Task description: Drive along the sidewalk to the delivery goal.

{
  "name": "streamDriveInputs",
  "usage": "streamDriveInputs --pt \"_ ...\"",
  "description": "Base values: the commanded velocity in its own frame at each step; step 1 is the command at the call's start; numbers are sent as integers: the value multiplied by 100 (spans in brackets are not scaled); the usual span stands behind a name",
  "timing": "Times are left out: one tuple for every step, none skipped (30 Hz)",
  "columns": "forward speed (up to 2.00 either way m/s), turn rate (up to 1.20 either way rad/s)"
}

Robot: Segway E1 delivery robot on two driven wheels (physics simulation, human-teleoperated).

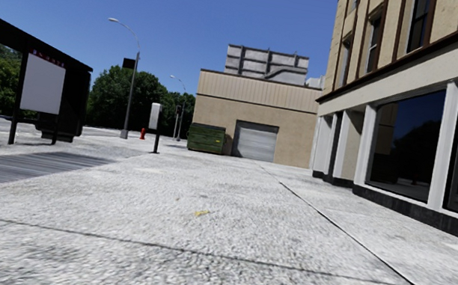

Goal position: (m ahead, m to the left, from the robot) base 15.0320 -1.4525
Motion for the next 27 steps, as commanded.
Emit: streamDriveInputs --pt "200 -59" --pt "200 -59" --pt "200 -59" --pt "200 -60" --pt "200 -60" --pt "200 -60" --pt "200 -60" --pt "200 -57" --pt "200 -41" --pt "200 -28" --pt "200 -28" --pt "200 -8" --pt "200 0" --pt "200 0" --pt "200 0" --pt "200 0" --pt "200 0" --pt "200 0" --pt "200 0" --pt "200 0" --pt "200 0" --pt "200 0" --pt "200 0" --pt "200 0" --pt "200 0" --pt "200 0" --pt "200 0"
